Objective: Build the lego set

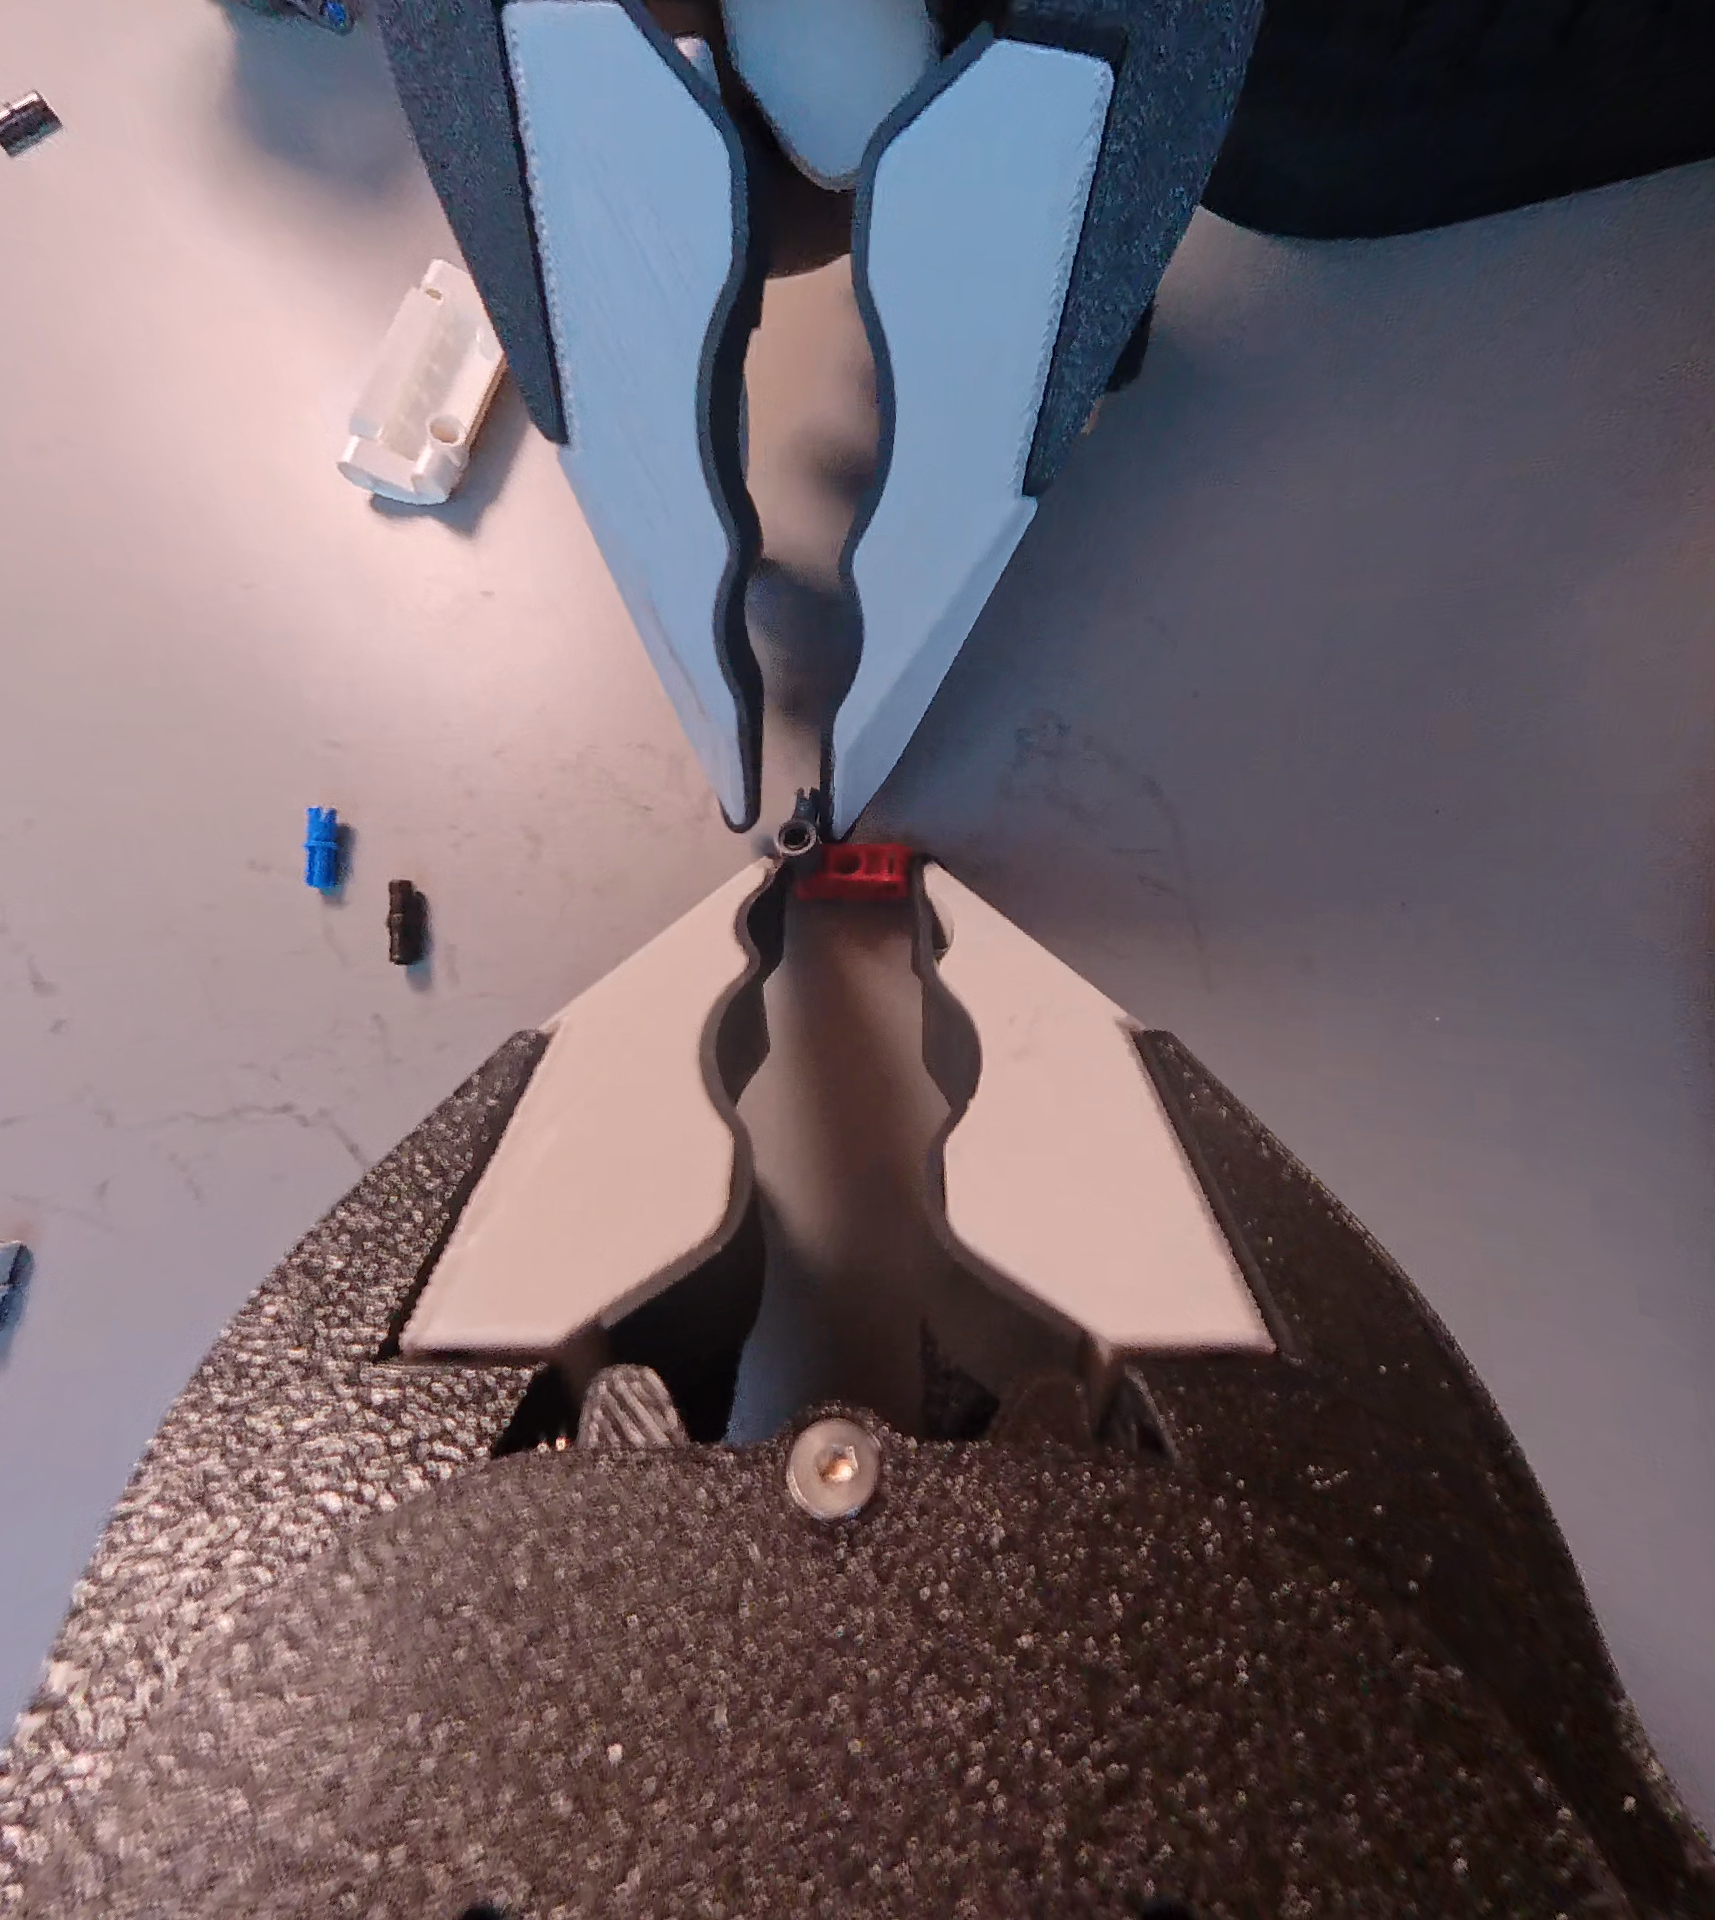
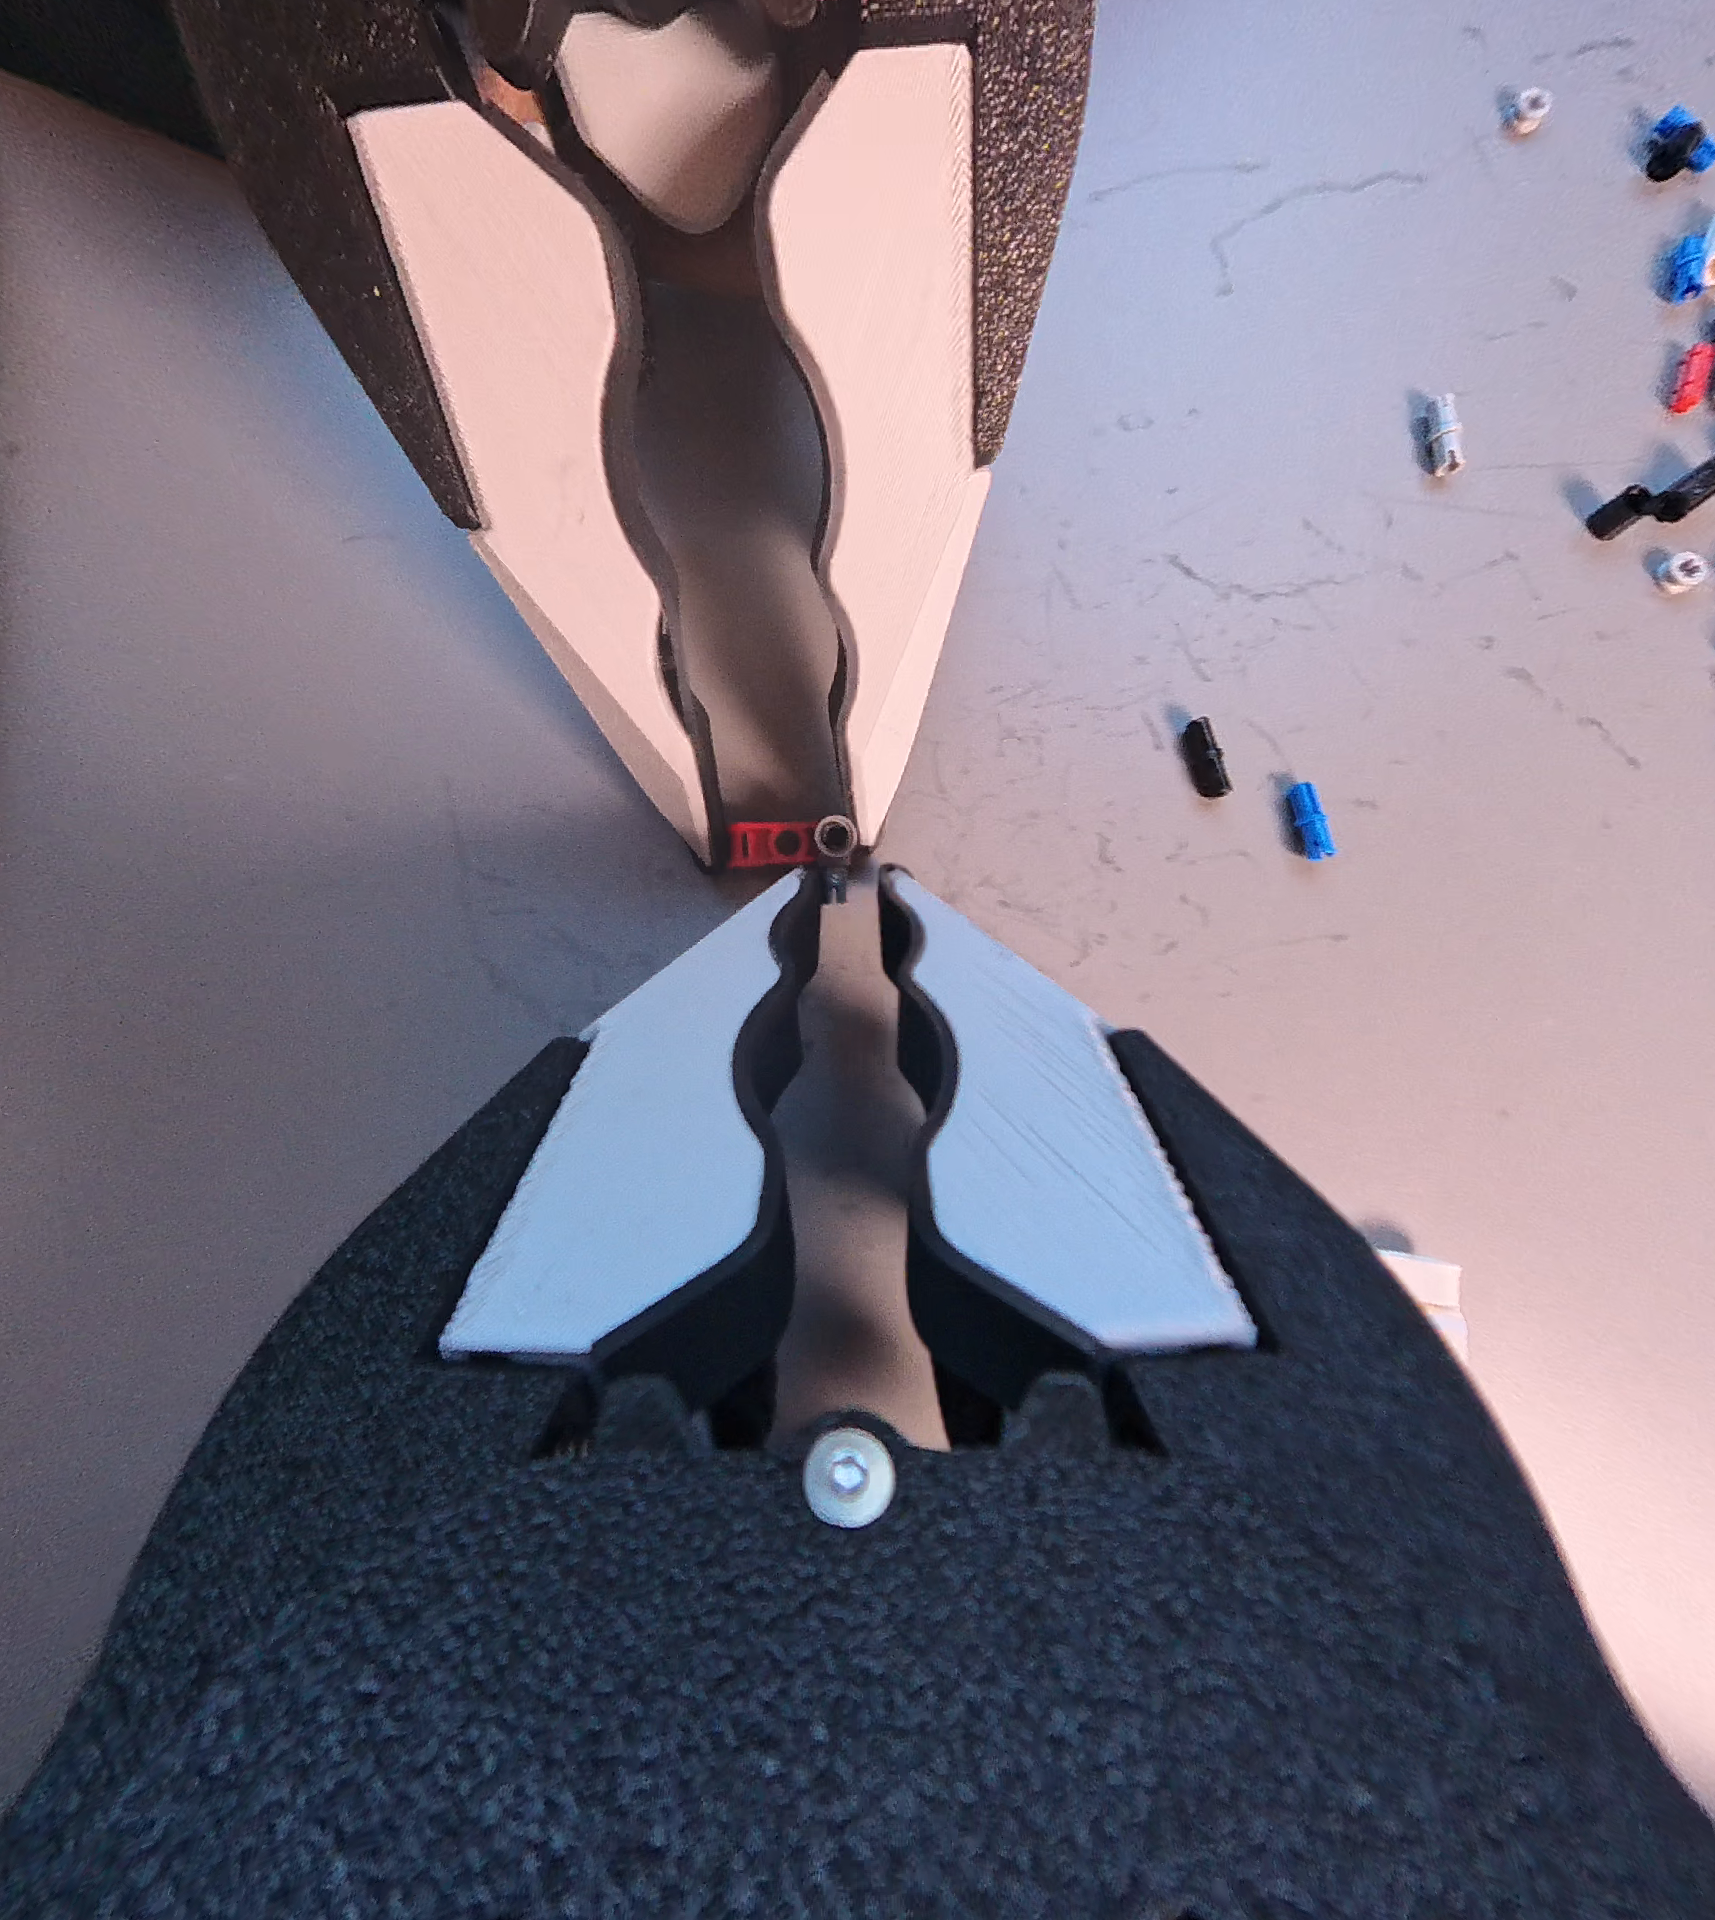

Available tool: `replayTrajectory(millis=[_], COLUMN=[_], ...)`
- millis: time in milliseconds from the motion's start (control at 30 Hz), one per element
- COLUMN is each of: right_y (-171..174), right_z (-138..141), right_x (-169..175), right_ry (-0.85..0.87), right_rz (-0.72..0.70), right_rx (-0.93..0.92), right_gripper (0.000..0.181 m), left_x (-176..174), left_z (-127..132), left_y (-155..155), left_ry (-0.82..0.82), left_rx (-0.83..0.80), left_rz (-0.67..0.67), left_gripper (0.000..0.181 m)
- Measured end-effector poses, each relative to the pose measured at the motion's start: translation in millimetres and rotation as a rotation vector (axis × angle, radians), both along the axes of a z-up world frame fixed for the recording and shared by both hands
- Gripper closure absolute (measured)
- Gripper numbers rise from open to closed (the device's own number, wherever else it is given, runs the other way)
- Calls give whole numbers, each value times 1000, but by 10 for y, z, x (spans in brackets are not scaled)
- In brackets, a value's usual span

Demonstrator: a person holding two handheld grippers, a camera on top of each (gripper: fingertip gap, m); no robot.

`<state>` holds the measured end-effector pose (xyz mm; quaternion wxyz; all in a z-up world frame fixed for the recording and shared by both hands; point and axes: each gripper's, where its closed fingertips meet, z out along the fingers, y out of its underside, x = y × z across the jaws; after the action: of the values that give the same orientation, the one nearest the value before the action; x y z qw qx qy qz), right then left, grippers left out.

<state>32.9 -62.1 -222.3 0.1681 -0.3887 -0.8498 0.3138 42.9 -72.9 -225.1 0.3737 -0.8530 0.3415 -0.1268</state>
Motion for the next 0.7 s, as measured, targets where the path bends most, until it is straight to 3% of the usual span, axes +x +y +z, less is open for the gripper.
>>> replayTrajectory(millis=[333, 500, 700], right_y=[112, 74, 310], right_z=[248, 219, 224], right_x=[26, 31, -4], right_ry=[200, 260, 272], right_rz=[8, 51, -38], right_rx=[55, 125, 119], right_gripper=[163, 162, 162], left_x=[-125, -137, -375], left_z=[-2, -4, 145], left_y=[77, 76, 89], left_ry=[-5, -17, -32], left_rx=[-5, -17, 45], left_rz=[86, 87, 119], left_gripper=[158, 154, 152])
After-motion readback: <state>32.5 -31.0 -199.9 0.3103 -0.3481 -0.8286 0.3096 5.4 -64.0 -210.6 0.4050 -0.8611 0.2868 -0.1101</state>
